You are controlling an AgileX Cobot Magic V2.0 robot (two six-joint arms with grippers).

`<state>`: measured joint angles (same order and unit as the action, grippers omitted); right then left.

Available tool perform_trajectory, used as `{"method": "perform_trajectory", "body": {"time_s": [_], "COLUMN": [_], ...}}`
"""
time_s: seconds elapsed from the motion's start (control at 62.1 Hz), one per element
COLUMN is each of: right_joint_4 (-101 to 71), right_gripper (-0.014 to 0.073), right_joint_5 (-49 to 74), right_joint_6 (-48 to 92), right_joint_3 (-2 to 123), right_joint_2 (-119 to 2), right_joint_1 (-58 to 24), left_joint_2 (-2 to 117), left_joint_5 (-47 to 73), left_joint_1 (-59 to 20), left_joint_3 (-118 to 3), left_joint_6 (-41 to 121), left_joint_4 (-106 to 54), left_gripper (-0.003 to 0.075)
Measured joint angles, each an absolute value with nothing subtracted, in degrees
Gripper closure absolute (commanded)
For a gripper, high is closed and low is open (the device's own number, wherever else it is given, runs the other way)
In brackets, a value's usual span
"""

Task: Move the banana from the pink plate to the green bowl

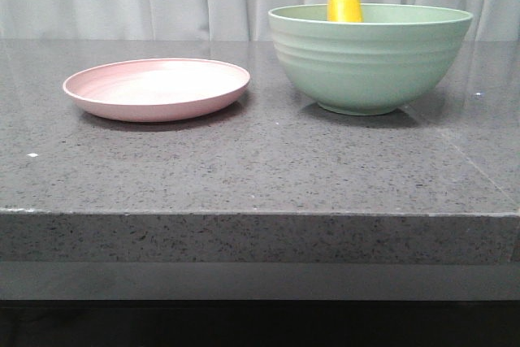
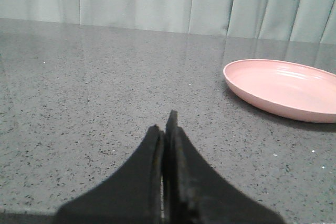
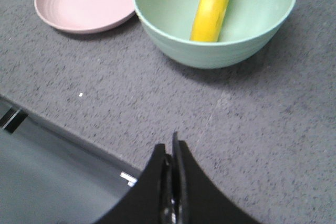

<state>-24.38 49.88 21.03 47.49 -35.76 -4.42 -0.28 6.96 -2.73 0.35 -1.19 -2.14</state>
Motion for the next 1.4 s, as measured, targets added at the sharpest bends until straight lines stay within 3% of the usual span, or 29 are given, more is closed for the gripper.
{"method": "perform_trajectory", "body": {"time_s": [0.193, 0.451, 0.821, 1.159, 1.4], "right_joint_4": [-25.1, -25.7, -10.3, -6.1, -5.7], "right_gripper": [0.0665, 0.0665, 0.0665, 0.0665, 0.0665], "right_joint_5": [30.1, 16.9, 12.9, 1.9, 1.8], "right_joint_6": [21.0, 21.0, 2.5, 0.7, 0.5], "right_joint_3": [31.2, 14.9, 7.1, -1.5, -1.5], "right_joint_2": [-20.9, -6.2, 0.5, 0.6, 0.6], "right_joint_1": [-4.4, -4.4, 0.4, -1.5, -2.3], "left_joint_2": [-0.3, -0.3, -0.3, -0.3, -0.3], "left_joint_5": [6.9, 6.9, 6.9, 6.8, 6.8], "left_joint_1": [-2.7, -2.7, -2.7, -2.7, -2.7], "left_joint_3": [0.3, 0.3, 0.3, 0.3, 0.3], "left_joint_6": [-1.2, -1.2, -1.2, -1.2, -1.2], "left_joint_4": [-2.1, -2.1, -2.1, -2.1, -2.1], "left_gripper": [0.0741, 0.0741, 0.0741, 0.0741, 0.0741]}}
